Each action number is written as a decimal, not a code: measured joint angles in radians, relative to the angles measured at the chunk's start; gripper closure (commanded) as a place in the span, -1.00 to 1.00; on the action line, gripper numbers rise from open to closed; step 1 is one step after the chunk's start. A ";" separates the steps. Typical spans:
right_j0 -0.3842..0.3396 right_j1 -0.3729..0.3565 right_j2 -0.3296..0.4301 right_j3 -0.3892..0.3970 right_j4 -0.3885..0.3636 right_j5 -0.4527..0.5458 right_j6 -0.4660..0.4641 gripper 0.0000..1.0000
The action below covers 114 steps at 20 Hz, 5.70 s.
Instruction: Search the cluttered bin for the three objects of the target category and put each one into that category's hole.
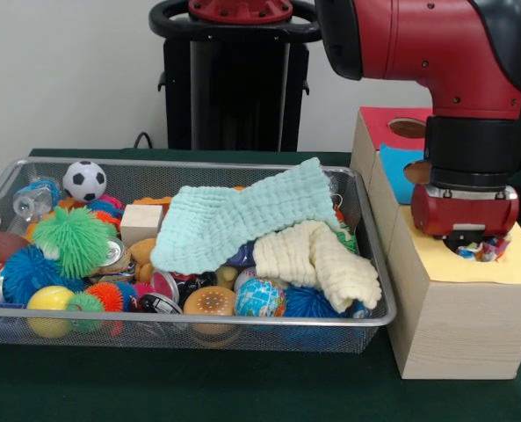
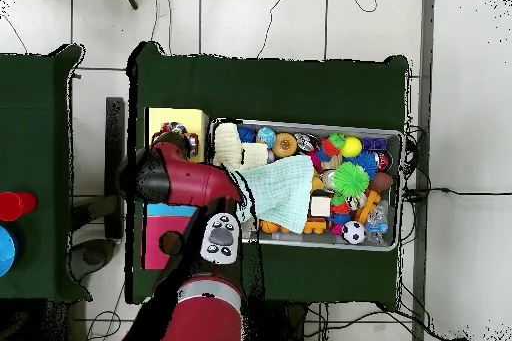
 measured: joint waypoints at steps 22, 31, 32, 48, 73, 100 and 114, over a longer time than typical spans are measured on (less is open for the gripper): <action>0.070 0.026 -0.070 -0.023 0.069 0.001 0.000 -1.00; 0.153 0.073 -0.191 -0.087 0.109 0.092 0.007 1.00; 0.156 0.075 -0.196 -0.090 0.110 0.099 0.007 1.00; 0.202 0.130 -0.305 -0.171 0.132 0.248 0.012 1.00; 0.203 0.149 -0.337 -0.242 0.142 0.442 0.092 1.00; 0.202 0.122 -0.348 -0.291 0.139 0.632 0.092 1.00; 0.201 0.110 -0.349 -0.295 0.134 0.631 0.092 -1.00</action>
